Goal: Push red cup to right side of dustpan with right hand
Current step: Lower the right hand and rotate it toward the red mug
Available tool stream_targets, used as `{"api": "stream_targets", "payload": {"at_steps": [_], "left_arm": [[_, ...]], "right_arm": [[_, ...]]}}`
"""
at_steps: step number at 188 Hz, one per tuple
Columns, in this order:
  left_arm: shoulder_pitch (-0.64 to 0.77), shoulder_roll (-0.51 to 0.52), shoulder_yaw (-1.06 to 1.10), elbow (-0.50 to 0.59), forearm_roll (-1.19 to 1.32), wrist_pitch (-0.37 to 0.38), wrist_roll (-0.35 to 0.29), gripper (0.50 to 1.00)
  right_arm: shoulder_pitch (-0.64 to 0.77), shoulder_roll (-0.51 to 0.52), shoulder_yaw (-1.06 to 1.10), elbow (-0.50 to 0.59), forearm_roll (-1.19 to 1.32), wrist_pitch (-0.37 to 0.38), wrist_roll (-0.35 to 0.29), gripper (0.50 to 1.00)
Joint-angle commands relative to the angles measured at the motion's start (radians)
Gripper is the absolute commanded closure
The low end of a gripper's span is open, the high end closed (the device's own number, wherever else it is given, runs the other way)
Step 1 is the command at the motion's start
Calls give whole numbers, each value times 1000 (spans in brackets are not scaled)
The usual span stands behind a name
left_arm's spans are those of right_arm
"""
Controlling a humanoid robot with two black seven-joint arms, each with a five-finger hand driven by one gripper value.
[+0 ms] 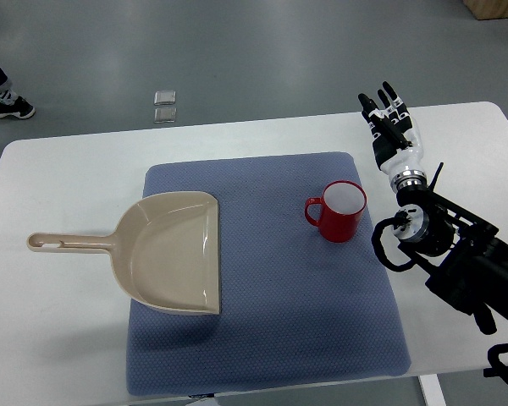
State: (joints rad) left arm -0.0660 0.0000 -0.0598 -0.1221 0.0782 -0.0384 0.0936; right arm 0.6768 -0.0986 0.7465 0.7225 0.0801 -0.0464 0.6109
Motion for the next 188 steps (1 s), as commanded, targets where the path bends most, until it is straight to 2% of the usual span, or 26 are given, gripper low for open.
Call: {"api": "stream_targets", "payload": {"at_steps": [1, 81, 108, 188], "left_arm": [[0, 0, 0, -1, 0, 0, 0, 500], [0, 0, 0, 1, 0, 0, 0, 500], [0, 0, -2, 4, 0, 0, 0, 500], [0, 0, -2, 2, 0, 0, 0, 500]], "right_arm": [[1, 0, 1, 0, 1, 0, 0, 574], [-5, -15, -13, 0, 0, 2, 0, 574], [-22, -64, -19, 9, -29, 5, 0, 574], [-88, -115, -22, 17, -215, 100, 0, 574]]}}
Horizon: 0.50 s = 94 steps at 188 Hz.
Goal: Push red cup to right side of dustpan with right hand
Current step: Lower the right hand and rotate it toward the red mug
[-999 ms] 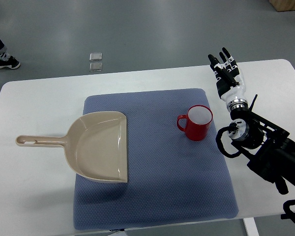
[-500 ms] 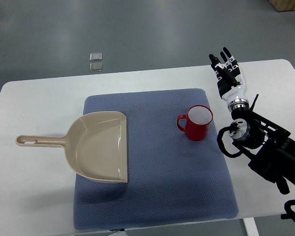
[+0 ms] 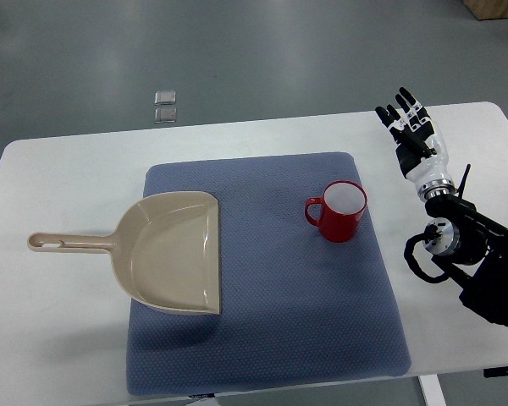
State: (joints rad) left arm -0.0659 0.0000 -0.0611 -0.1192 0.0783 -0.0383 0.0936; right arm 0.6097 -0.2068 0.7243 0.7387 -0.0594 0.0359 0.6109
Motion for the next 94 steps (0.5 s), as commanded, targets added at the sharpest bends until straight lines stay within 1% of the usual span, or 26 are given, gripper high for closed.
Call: {"api": "stream_targets", "payload": {"at_steps": [1, 30, 94], "left_arm": [[0, 0, 0, 0, 0, 0, 0, 500], [0, 0, 0, 0, 0, 0, 0, 500], [0, 0, 0, 0, 0, 0, 0, 500]], "right_arm": [[-22, -6, 0, 1, -86, 16, 0, 574], [-53, -23, 0, 2, -201, 27, 0, 574], [-107, -69, -3, 8, -260, 128, 0, 574]]}}
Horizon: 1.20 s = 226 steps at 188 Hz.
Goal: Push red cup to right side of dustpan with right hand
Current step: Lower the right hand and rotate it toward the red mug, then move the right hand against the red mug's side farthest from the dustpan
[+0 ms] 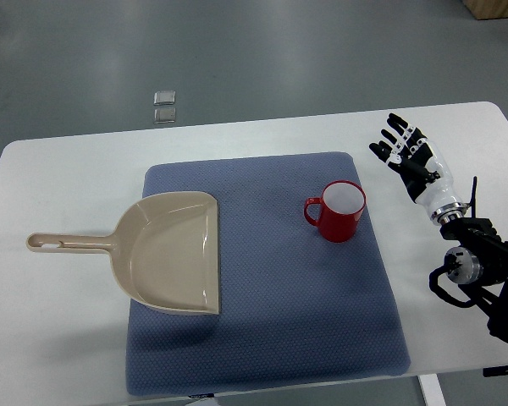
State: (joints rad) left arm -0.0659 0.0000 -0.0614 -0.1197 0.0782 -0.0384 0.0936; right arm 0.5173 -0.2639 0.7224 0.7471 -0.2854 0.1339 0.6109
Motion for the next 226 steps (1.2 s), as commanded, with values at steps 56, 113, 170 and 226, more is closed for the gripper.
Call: {"api": "stream_targets", "payload": {"at_steps": [56, 113, 170, 226], "left_arm": [[0, 0, 0, 0, 0, 0, 0, 500], [0, 0, 0, 0, 0, 0, 0, 500], [0, 0, 0, 0, 0, 0, 0, 500], [0, 0, 0, 0, 0, 0, 0, 500]], "right_arm": [[-71, -75, 0, 12, -146, 131, 0, 574], [-91, -113, 2, 66, -202, 150, 0, 574], [-125, -146, 3, 149, -359, 153, 0, 574], [-134, -129, 3, 155, -402, 131, 0, 574]]}}
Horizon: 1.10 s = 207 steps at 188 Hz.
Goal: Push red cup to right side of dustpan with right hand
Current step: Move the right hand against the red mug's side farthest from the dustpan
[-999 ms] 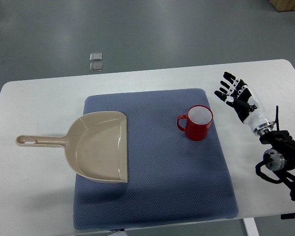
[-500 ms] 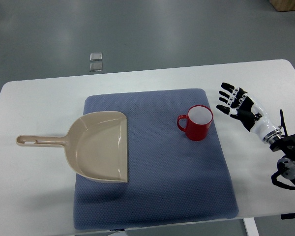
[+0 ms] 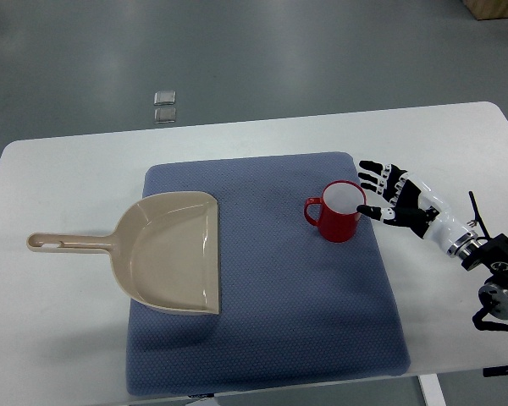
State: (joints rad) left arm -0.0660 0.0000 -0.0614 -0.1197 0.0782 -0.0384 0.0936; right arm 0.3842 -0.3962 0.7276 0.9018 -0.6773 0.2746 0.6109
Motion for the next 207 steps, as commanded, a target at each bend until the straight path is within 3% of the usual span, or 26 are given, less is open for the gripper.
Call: {"api": "stream_targets", "payload": {"at_steps": [1, 102, 207], "left_arm": [[0, 0, 0, 0, 0, 0, 0, 500], [0, 0, 0, 0, 0, 0, 0, 500], [0, 0, 0, 0, 0, 0, 0, 500]], "right_arm": [[-1, 4, -2, 0, -10, -9, 0, 574], [-1, 13, 19, 8, -15, -6, 0, 576], [-21, 5, 19, 89, -51, 5, 0, 576]]}}
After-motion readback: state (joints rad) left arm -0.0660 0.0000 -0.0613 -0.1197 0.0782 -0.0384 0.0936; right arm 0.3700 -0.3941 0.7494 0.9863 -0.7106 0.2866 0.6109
